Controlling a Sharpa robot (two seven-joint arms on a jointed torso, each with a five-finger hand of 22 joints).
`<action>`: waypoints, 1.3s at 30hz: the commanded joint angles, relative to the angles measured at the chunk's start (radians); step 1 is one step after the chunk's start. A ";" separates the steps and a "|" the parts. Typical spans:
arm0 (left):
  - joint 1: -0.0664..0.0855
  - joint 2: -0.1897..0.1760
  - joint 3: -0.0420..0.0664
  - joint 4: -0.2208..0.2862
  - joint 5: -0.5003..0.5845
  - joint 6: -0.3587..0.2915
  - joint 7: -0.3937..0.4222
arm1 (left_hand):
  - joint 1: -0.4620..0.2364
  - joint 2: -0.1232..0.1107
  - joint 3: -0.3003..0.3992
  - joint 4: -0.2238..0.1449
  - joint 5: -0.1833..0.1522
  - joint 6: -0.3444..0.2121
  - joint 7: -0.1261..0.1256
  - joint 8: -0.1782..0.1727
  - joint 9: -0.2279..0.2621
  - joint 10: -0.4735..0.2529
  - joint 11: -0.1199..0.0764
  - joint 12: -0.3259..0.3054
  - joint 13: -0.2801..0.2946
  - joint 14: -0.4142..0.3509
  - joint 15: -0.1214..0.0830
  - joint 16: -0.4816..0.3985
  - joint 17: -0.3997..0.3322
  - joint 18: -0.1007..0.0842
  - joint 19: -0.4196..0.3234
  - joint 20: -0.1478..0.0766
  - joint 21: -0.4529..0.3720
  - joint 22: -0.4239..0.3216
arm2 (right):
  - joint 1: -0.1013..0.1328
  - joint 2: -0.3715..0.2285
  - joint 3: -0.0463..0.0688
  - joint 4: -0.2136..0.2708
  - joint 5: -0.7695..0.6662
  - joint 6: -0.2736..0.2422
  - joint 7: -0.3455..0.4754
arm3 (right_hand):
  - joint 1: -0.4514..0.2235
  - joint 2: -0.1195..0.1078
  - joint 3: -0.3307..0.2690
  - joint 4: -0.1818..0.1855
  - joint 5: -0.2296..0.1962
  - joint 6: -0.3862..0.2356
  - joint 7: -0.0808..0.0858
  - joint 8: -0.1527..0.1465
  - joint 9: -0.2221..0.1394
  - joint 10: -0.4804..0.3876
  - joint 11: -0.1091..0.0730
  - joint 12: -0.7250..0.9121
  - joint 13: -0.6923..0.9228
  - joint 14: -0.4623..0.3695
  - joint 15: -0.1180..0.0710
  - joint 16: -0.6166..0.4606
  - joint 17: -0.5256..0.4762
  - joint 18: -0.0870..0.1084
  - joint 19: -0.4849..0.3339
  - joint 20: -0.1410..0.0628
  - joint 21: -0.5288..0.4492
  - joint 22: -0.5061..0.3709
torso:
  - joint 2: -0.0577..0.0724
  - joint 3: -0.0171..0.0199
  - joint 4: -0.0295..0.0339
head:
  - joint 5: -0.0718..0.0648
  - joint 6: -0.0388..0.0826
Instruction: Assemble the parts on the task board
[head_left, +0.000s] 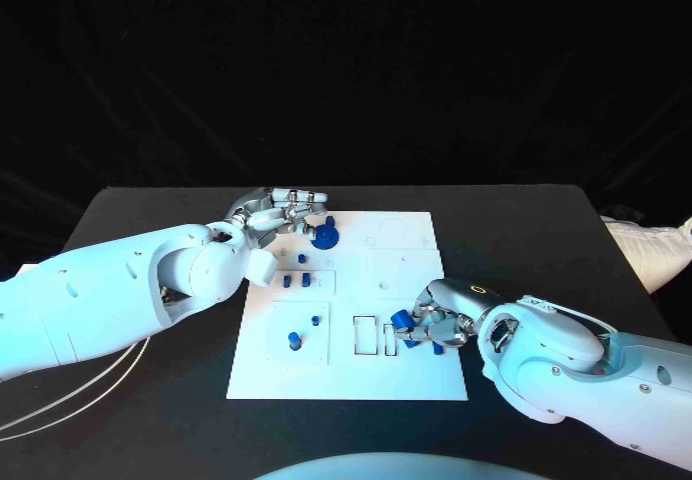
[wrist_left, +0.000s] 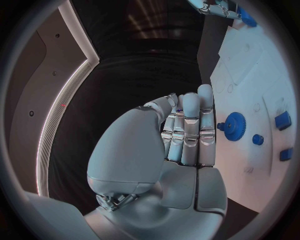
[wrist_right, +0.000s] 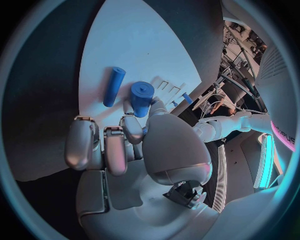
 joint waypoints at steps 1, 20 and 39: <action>0.000 0.001 0.001 0.003 -0.003 0.030 -0.002 | -0.003 0.007 -0.003 -0.004 0.001 -0.005 0.001 0.005 -0.001 -0.008 0.002 0.006 0.001 -0.007 0.001 -0.005 -0.001 0.011 0.006 0.002 -0.003 -0.001 | -0.015 -0.001 -0.013 -0.010 0.007 0.019 -0.022 | 0.015 0.030 0.007 -0.001 0.015 0.021 -0.001 0.011 0.010 0.018 -0.005 0.012 0.015 0.074 -0.011 0.000 0.103 -0.007 0.009 -0.004 0.006 0.006 | 0.000 -0.0010 -0.0002 | 0.000 0.000; -0.001 0.003 0.001 0.002 -0.003 0.037 -0.006 | -0.005 0.008 -0.004 -0.003 0.001 -0.007 0.002 0.005 -0.002 -0.010 0.002 0.007 0.001 -0.009 0.002 -0.007 -0.005 0.011 0.005 0.003 -0.005 -0.001 | -0.007 -0.035 -0.008 0.057 0.159 -0.218 0.068 | 0.024 0.046 -0.001 0.004 0.083 0.039 -0.011 0.013 0.021 0.040 -0.015 0.025 0.045 0.074 -0.021 0.000 0.105 -0.010 0.018 -0.016 0.015 0.024 | 0.000 -0.0009 0.0010 | 0.002 0.002; -0.002 0.007 0.001 0.001 -0.003 0.038 -0.008 | -0.004 0.008 -0.004 -0.005 0.002 -0.007 0.001 0.006 -0.002 -0.010 0.002 0.008 0.002 -0.010 0.002 -0.007 -0.005 0.011 0.004 0.003 -0.005 -0.002 | -0.010 0.058 -0.007 0.024 0.171 -0.107 0.064 | -0.027 0.054 -0.031 0.006 0.100 0.055 -0.017 0.015 0.033 0.043 -0.019 0.017 0.049 0.071 -0.024 -0.011 0.088 -0.010 0.016 -0.018 0.012 0.019 | 0.001 -0.0006 -0.0020 | 0.010 0.002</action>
